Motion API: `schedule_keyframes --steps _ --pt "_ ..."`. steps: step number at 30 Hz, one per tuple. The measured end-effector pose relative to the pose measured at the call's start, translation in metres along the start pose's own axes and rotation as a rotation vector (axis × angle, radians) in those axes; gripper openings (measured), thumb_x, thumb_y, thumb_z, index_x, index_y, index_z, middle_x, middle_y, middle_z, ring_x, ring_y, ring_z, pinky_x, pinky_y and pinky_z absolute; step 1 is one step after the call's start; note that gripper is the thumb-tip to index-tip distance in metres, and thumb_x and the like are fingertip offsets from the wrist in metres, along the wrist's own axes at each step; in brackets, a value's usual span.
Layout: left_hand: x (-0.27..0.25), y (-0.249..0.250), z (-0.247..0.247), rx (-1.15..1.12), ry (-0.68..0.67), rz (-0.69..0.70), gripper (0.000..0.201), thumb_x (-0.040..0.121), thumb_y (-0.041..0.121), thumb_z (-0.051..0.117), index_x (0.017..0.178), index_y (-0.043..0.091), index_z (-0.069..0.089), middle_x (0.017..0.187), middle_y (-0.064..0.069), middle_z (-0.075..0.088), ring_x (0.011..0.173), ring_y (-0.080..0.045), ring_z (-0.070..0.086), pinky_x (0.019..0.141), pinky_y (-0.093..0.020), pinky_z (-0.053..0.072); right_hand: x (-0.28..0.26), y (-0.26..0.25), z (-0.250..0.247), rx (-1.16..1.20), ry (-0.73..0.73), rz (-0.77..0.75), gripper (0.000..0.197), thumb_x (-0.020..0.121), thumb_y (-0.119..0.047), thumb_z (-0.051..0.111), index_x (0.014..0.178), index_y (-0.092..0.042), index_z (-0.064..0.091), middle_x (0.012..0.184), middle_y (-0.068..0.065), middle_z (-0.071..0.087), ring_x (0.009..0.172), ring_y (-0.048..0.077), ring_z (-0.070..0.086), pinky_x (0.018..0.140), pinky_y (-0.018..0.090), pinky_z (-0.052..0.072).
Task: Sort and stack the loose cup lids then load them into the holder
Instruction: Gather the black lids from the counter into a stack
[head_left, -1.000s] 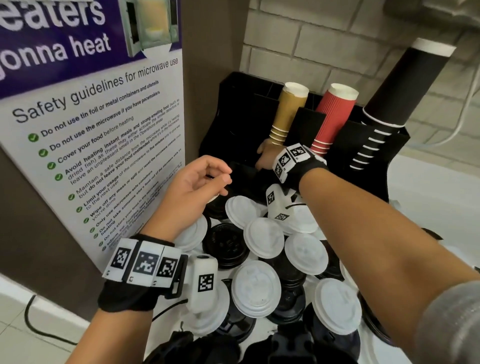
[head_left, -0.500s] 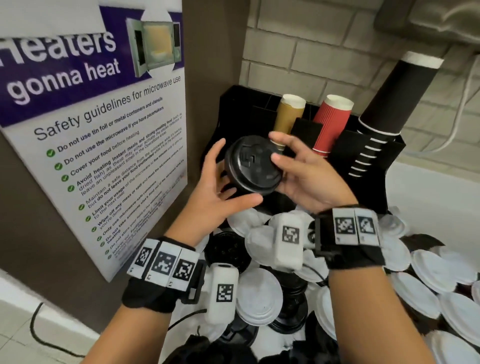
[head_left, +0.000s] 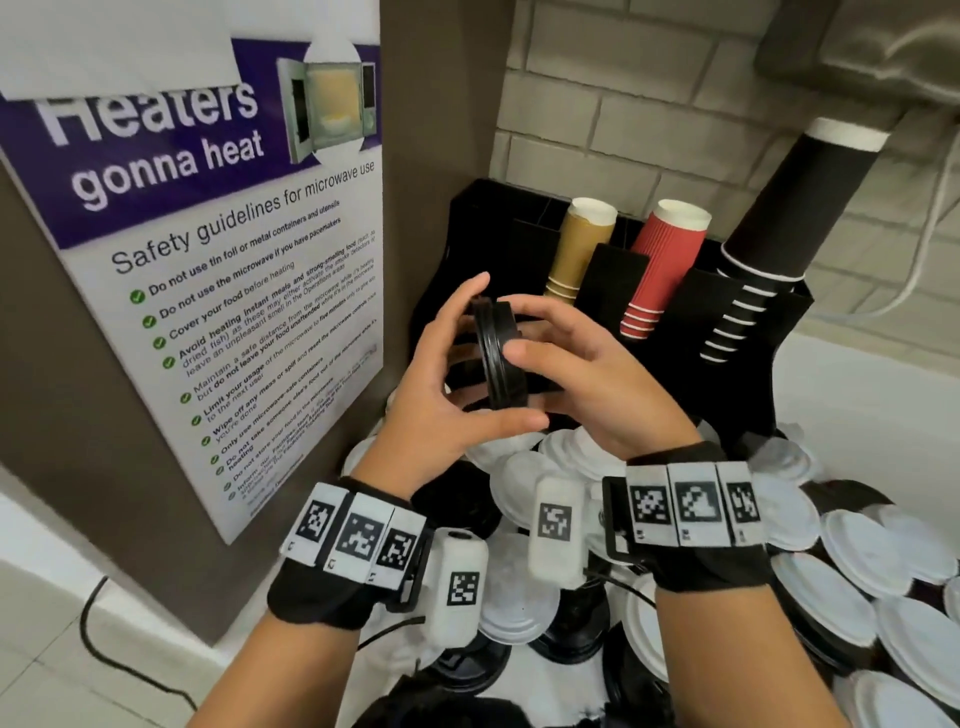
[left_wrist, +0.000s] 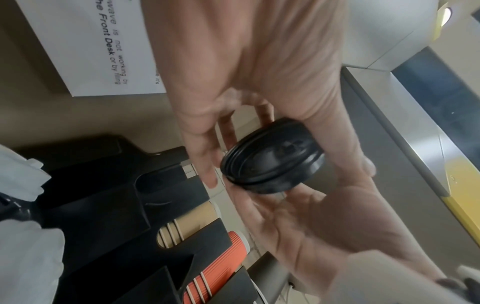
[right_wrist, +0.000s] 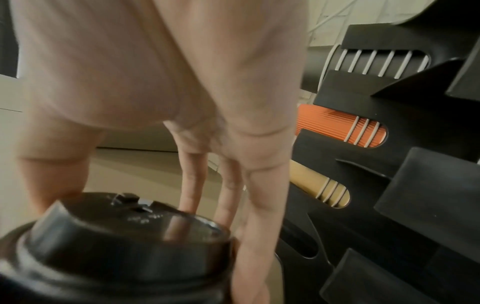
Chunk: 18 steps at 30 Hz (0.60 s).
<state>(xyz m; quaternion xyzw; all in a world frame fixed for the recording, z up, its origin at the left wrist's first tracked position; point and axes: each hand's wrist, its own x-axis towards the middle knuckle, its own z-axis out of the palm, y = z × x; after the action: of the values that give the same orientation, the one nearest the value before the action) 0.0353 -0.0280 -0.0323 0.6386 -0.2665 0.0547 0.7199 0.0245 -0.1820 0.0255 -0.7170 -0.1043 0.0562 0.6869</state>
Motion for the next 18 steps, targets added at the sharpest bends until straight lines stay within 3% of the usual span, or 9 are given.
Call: schedule_keyframes --steps 3,6,9,18 --pt "-0.005 -0.001 -0.003 -0.012 -0.03 -0.026 0.107 0.053 0.043 0.09 0.145 0.041 0.036 0.142 0.001 0.046 0.13 -0.017 0.049 0.095 -0.034 0.051 -0.003 -0.002 -0.004 -0.019 -0.049 -0.018 0.042 0.087 -0.01 0.064 0.128 -0.019 0.058 0.123 0.016 0.06 0.107 0.026 0.065 0.083 0.046 0.057" --pt "-0.009 0.001 -0.006 -0.033 -0.033 -0.029 0.1 0.053 0.047 0.09 0.14 0.048 0.041 0.14 0.01 0.048 0.128 -0.012 0.051 0.09 -0.024 0.05 -0.006 -0.004 -0.005 -0.033 -0.097 -0.041 0.043 0.087 -0.004 0.063 0.128 -0.017 0.058 0.12 0.013 0.062 0.103 0.024 0.067 0.078 0.038 0.057" --pt "-0.011 0.002 -0.007 -0.032 -0.027 -0.043 0.096 0.051 0.051 0.089 0.136 0.049 0.044 0.138 0.007 0.05 0.125 -0.014 0.053 0.09 -0.025 0.049 -0.008 -0.003 -0.005 -0.049 -0.104 -0.062 0.047 0.078 -0.011 0.067 0.124 -0.019 0.06 0.119 0.011 0.062 0.103 0.023 0.067 0.076 0.033 0.056" --pt "-0.012 0.003 -0.002 -0.056 -0.006 -0.045 0.099 0.048 0.053 0.091 0.135 0.037 0.046 0.134 0.009 0.051 0.122 -0.01 0.055 0.086 -0.022 0.051 -0.011 -0.002 -0.002 -0.048 -0.077 -0.073 0.053 0.068 -0.025 0.073 0.119 -0.02 0.061 0.115 0.01 0.063 0.102 0.026 0.067 0.074 0.035 0.057"
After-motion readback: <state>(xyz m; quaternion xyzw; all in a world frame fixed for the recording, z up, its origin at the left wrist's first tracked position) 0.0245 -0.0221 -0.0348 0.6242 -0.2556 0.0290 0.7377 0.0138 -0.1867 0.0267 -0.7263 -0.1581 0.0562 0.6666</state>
